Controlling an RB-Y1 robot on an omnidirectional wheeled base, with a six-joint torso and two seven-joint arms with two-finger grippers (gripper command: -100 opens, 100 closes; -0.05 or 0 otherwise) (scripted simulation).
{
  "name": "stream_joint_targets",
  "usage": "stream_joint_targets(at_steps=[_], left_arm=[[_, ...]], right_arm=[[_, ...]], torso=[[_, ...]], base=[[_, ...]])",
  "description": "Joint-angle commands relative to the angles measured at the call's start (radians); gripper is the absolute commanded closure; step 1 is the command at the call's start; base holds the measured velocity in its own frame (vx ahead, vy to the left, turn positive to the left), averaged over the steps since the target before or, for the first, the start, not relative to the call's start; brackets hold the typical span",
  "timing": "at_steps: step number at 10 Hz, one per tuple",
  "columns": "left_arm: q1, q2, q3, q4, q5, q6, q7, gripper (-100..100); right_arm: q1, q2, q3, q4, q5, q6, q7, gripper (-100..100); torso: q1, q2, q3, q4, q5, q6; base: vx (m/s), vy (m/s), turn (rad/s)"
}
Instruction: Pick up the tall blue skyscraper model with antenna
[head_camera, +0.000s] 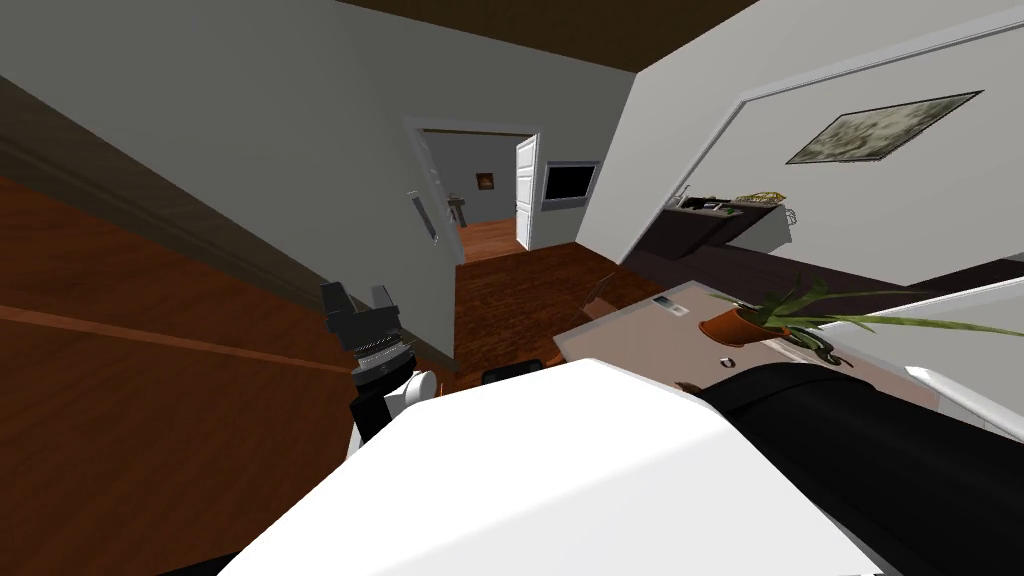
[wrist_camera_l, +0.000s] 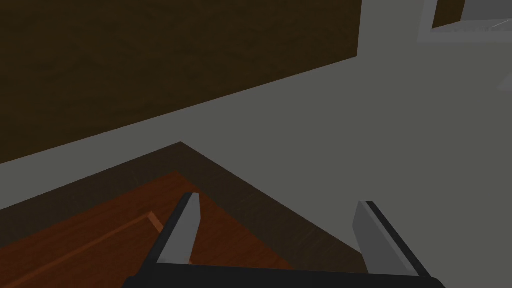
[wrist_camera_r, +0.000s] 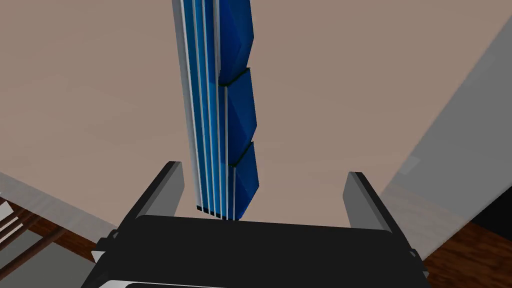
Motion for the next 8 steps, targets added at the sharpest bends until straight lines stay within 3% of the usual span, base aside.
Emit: stream_joint_targets(at_steps=[1,3,4,5,8], left_arm=[[0.0,0.0,0.0,0.0,0.0,0.0,0.0,0],[0.0,0.0,0.0,0.0,0.0,0.0,0.0,0],[0.0,0.0,0.0,0.0,0.0,0.0,0.0,0],[0.0,0.0,0.0,0.0,0.0,0.0,0.0,0],[0.0,0.0,0.0,0.0,0.0,0.0,0.0,0]], right_arm=[[0.001,0.007,0.022,0.033,0.007,0.025,0.015,-100],[0.005,0.001,0.024,0.031,0.004,0.025,0.015,-100],[0.004,0.001,0.027,0.034,0.003,0.026,0.016,0],[-0.012,0.028,0.026,0.063,0.021,0.026,0.006,-100],[-0.045,0.083,0.026,0.122,0.057,0.027,-0.015,-100]], torso=[[0.0,0.0,0.0,0.0,0.0,0.0],[-0.001,-0.001,0.0,0.0,-0.001,0.0],[0.003,-0.002,-0.001,0.0,0.0,0.0],[0.005,-0.002,-0.001,0.0,0.001,0.0],[0.004,0.0,0.0,0.0,0.0,0.0]], base=[[-0.034,-0.112,0.119],[-0.012,-0.073,0.053],[-0.002,-0.009,-0.001],[-0.02,-0.027,0.067],[-0.035,-0.043,0.077]])
